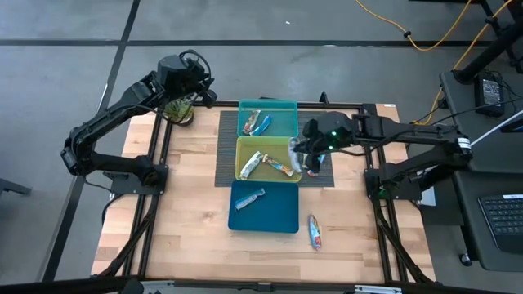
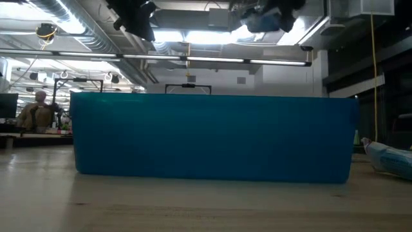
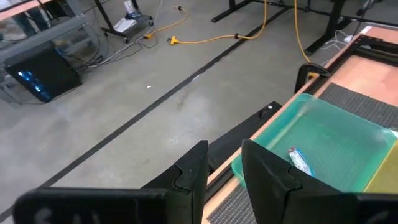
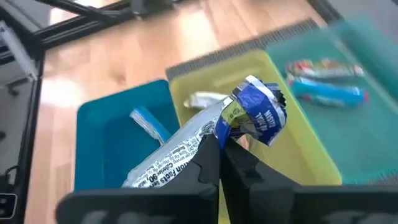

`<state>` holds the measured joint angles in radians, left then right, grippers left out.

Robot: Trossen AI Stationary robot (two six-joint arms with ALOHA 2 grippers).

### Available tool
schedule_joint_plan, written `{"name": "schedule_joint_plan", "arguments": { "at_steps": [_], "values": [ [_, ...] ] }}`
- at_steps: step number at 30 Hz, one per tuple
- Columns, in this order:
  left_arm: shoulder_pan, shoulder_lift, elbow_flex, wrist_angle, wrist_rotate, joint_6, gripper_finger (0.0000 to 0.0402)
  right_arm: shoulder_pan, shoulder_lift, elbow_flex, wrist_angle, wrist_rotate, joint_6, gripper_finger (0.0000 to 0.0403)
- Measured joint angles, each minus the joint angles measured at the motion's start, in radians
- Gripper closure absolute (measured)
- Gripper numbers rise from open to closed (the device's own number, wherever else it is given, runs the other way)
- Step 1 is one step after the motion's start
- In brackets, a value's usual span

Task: Pick and place Granola Bars by type
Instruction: Put the blue granola bar into the blue bin

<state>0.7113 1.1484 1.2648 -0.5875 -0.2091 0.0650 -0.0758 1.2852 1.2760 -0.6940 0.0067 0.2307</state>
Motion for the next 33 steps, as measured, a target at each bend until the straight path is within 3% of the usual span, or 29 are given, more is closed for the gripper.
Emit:
{"name": "schedule_joint_plan", "arguments": {
  "at_steps": [5,9,16,25,33],
  "values": [
    [0.000,0.000,0.000,-0.021,0.002,0.000,0.0310,0.034,0.152,0.228,-0.110,-0.002,-0.122,0.0393],
    [0.000,0.000,0.000,-0.022,0.002,0.000,0.0312,0.060,0.225,0.293,-0.148,-0.001,-0.162,0.0392],
    [0.000,0.000,0.000,-0.036,0.002,0.000,0.0312,0.146,0.290,0.241,-0.131,0.000,-0.158,0.0392],
    [0.000,0.000,0.000,-0.041,0.005,0.035,0.0315,0.209,0.391,0.047,-0.052,0.026,-0.104,0.0392],
    [0.000,0.002,0.000,-0.041,0.054,0.035,0.0315,0.223,0.513,0.034,0.059,-0.009,-0.149,0.0392]
  ]
}}
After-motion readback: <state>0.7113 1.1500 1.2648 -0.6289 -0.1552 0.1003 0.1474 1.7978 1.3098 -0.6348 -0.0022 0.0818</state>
